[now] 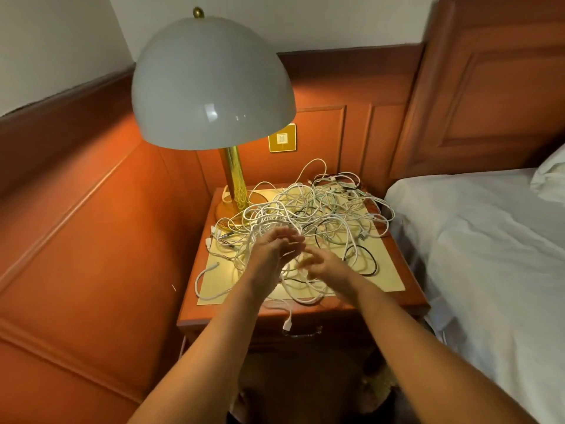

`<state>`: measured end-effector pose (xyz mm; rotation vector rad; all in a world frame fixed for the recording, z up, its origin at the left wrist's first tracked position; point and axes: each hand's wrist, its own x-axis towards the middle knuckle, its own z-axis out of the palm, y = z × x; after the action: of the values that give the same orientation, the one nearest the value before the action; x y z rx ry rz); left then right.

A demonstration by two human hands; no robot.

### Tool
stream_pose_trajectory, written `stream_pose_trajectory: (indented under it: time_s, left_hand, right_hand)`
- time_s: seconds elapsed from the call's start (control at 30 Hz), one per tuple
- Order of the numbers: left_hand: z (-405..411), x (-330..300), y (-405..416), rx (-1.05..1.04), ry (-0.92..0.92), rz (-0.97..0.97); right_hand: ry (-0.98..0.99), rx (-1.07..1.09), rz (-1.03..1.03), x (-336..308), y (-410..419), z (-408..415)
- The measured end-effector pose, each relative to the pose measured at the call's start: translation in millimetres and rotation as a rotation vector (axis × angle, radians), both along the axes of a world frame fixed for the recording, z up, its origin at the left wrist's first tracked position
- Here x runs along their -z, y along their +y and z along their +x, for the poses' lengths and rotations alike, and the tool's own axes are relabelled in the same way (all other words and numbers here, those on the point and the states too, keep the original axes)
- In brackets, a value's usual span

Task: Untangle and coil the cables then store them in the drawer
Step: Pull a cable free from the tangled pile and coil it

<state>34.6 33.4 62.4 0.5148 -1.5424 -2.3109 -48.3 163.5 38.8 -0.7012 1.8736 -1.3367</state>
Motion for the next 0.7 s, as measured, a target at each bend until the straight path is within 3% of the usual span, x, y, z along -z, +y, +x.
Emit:
stream_pose_trajectory:
  time_s: [0.17, 0.27, 0.47, 0.7]
  left_hand:
    - [15.3, 18.9, -4.1, -0.167, -0.155, 0.121]
    - [20.8, 21.9, -17.6, -0.225, -0.157, 0.205]
    - [27.1, 10.6, -45.3, -0.257, 0.187, 0.752]
    - [8.1, -15.0, -68.2, -0.322, 0.142, 0.647]
  right_hand:
    - [0.189, 0.206, 0.03, 25.4, 8.2, 5.7]
    - [0.217, 0.373, -0.052, 25.1, 25.7, -5.1]
    - [0.167, 0.723, -0.427, -43.8, 54.7, -50.4]
    - [-0.224, 0.813, -0.95, -123.3, 73.1, -100.9]
